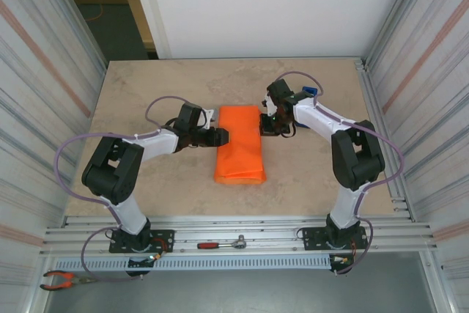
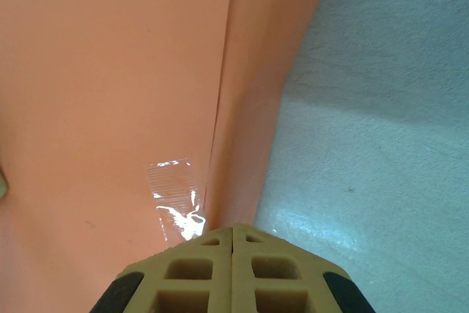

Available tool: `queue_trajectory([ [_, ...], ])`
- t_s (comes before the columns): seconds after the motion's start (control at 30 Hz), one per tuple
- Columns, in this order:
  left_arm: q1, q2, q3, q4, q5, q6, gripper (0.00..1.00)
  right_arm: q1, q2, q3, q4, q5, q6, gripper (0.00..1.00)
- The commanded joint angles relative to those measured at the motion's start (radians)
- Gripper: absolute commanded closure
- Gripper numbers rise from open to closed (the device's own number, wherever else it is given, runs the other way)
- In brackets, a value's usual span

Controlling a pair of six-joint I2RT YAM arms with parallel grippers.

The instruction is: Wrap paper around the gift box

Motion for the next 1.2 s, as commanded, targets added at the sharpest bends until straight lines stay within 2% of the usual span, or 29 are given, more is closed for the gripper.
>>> queue_trajectory([
  [0.0, -0.023, 0.076, -0.043, -0.164, -0.046, 0.049, 0.50, 0.015, 0.027, 0.017, -0.005, -0.004, -0.010, 1.00],
  [0.17, -0.023, 0.074, -0.044, -0.163, -0.046, 0.049, 0.50, 0.018, 0.028, -0.019, 0.043, -0.042, 0.023, 1.00],
  [0.27, -0.023, 0.075, -0.042, -0.164, -0.046, 0.049, 0.50, 0.009, 0.012, -0.067, 0.109, -0.107, 0.069, 1.00],
  [0.4, -0.023, 0.075, -0.042, -0.161, -0.042, 0.047, 0.50, -0.034, -0.016, -0.185, 0.301, -0.300, 0.201, 1.00],
  [0.57, -0.022, 0.074, -0.044, -0.159, -0.039, 0.046, 0.50, -0.077, -0.030, -0.296, 0.482, -0.431, 0.325, 1.00],
  [0.67, -0.023, 0.072, -0.042, -0.158, -0.036, 0.045, 0.50, -0.090, -0.034, -0.312, 0.486, -0.444, 0.329, 1.00],
  [0.8, -0.022, 0.059, -0.042, -0.157, -0.033, 0.042, 0.50, -0.107, -0.048, -0.311, 0.403, -0.390, 0.284, 1.00],
  [0.83, -0.023, 0.054, -0.040, -0.158, -0.029, 0.042, 0.49, -0.110, -0.055, -0.312, 0.387, -0.374, 0.275, 0.98],
  [0.9, -0.019, 0.036, -0.032, -0.165, -0.023, 0.041, 0.47, -0.118, -0.073, -0.318, 0.356, -0.345, 0.257, 0.86],
  [1.03, 0.000, -0.010, -0.009, -0.171, 0.010, 0.030, 0.42, -0.129, -0.115, -0.339, 0.326, -0.303, 0.243, 0.70],
  [1.17, 0.022, -0.061, 0.032, -0.187, 0.043, 0.029, 0.35, -0.135, -0.153, -0.359, 0.321, -0.287, 0.244, 0.63],
])
